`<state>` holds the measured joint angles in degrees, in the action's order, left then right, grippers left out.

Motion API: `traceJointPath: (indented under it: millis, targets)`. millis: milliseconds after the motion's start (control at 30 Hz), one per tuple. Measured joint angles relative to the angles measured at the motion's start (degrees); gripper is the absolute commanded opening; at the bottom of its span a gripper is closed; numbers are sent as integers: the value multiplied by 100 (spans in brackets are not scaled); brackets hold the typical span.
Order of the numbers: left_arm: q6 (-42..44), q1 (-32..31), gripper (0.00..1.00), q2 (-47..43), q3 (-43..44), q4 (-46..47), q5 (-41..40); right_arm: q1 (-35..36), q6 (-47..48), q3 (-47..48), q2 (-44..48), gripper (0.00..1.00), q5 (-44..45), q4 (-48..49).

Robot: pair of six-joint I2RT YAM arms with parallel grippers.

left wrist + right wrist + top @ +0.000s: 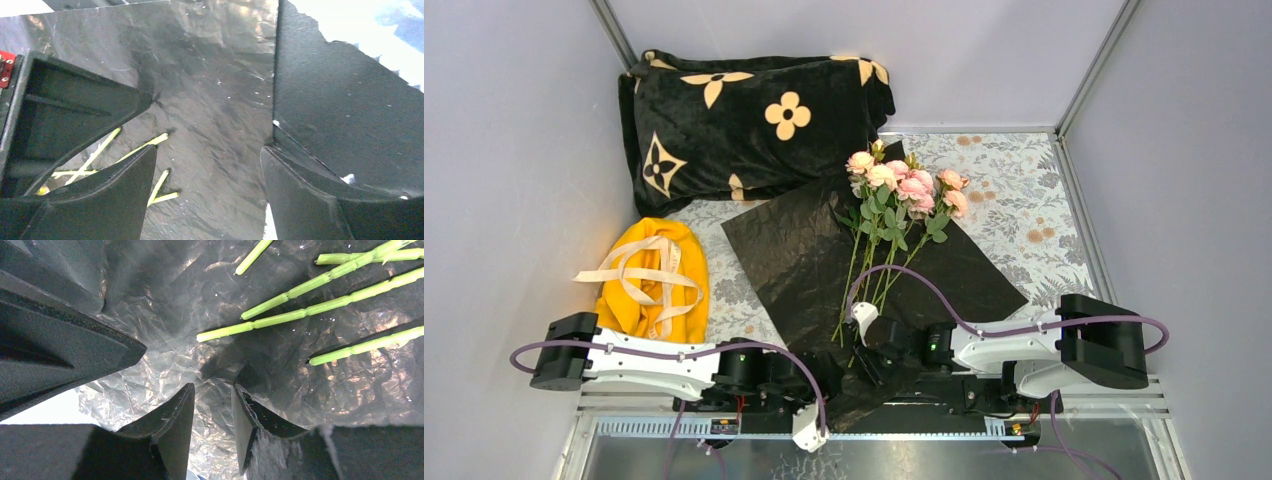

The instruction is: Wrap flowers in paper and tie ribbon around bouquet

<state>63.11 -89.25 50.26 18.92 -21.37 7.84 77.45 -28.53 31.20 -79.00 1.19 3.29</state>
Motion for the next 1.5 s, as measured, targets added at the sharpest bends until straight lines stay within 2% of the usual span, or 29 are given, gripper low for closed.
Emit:
traceJointPath:
  millis: [333, 433, 567, 767, 1067, 1300, 1500]
  targets:
    - [271, -2, 84, 59, 256, -688, 212, -24, 15, 0, 0, 40, -48, 0]
    - [306, -2, 79, -52, 192, -717, 205, -26, 17, 0, 0, 40, -66, 0]
    - [76, -7, 69, 74, 118, -361, 70, -26, 17, 0, 0, 39, -68, -2]
    - [-173, -7, 51, 457, -109, 710, -496, -26, 13, 0, 68, 39, -76, -122]
    - [-328, -33, 1, 249, -275, 723, -702, -35, -28, -4, 203, 42, -181, -151]
    - [-1086, 181, 0, 470, 264, 326, -719, -319, 227, 2, 1045, 55, -315, -688]
    - [-1864, 1703, 0, 1113, 1241, -9, -50, -990, 654, 133, 1926, 75, -649, -1121]
